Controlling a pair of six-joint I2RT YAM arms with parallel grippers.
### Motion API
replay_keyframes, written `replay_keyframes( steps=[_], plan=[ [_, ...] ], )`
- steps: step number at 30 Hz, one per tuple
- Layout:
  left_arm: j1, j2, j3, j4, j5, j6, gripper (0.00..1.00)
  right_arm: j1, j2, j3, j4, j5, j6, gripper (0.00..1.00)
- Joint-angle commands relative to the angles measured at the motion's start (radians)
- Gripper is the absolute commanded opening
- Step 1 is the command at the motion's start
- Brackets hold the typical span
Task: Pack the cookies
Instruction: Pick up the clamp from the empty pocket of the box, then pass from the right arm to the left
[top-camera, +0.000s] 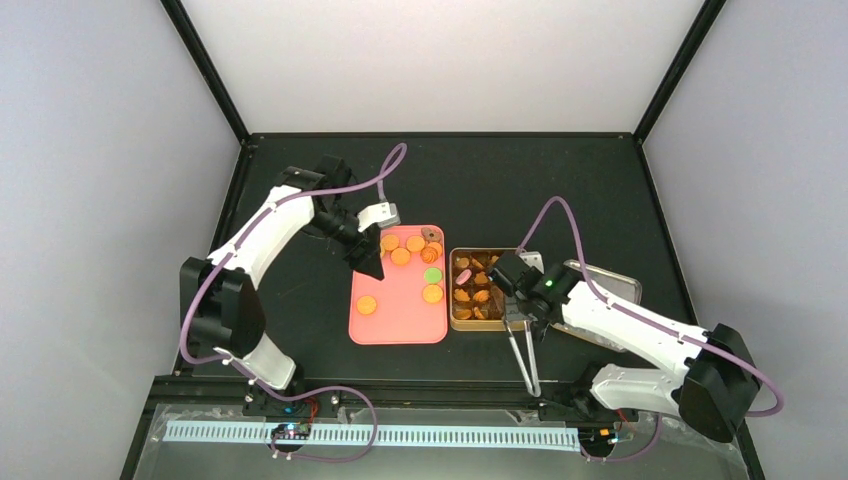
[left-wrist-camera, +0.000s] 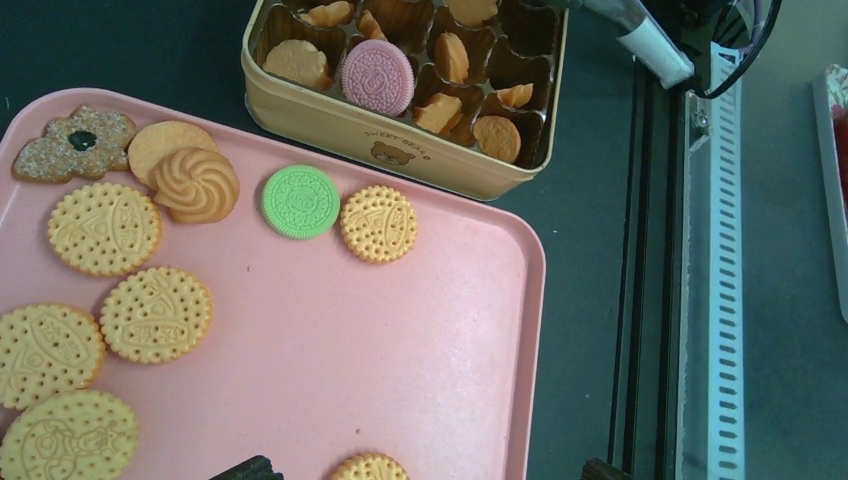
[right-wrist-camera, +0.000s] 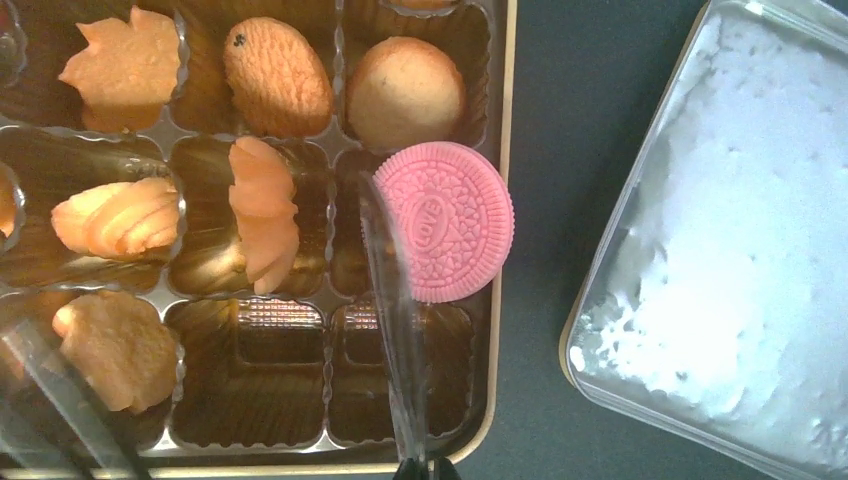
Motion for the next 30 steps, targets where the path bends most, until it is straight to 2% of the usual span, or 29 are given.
replay_keyframes(
  steps=[1, 6, 10, 13, 16, 21, 23, 27, 28, 30],
  plan=[
    [0.006, -0.046, 0.033, -0.034, 0.032, 0.061, 0.81, 0.002, -0.018, 0.043, 0.013, 0.033, -0.001, 0.01],
    [0.005, -0.07, 0.042, -0.064, 0.059, 0.111, 0.81, 0.005, -0.014, 0.124, 0.007, 0.039, -0.064, 0.01],
    [0.006, -0.113, 0.054, -0.101, 0.095, 0.186, 0.8, 0.003, 0.034, 0.258, 0.031, -0.035, -0.193, 0.01],
    [0.005, -0.167, 0.056, -0.116, 0.104, 0.234, 0.79, -0.012, 0.104, 0.367, 0.056, -0.152, -0.299, 0.01],
    [0.005, -0.245, 0.034, -0.066, 0.084, 0.242, 0.79, -0.043, 0.201, 0.467, 0.082, -0.361, -0.379, 0.01],
    [-0.004, -0.474, -0.089, 0.203, -0.063, 0.24, 0.78, -0.108, 0.329, 0.584, 0.167, -0.768, -0.372, 0.01],
    [-0.006, -0.559, -0.152, 0.309, -0.128, 0.304, 0.78, -0.127, 0.362, 0.608, 0.237, -0.95, -0.332, 0.01],
    [-0.01, -0.71, -0.288, 0.535, -0.197, 0.418, 0.78, -0.134, 0.434, 0.641, 0.39, -1.253, -0.209, 0.01],
    [-0.014, -0.832, -0.412, 0.706, -0.167, 0.528, 0.78, -0.135, 0.462, 0.613, 0.558, -1.396, -0.056, 0.01],
    [-0.017, -0.919, -0.515, 0.837, -0.137, 0.592, 0.78, -0.135, 0.466, 0.594, 0.658, -1.439, 0.021, 0.01]
  ],
)
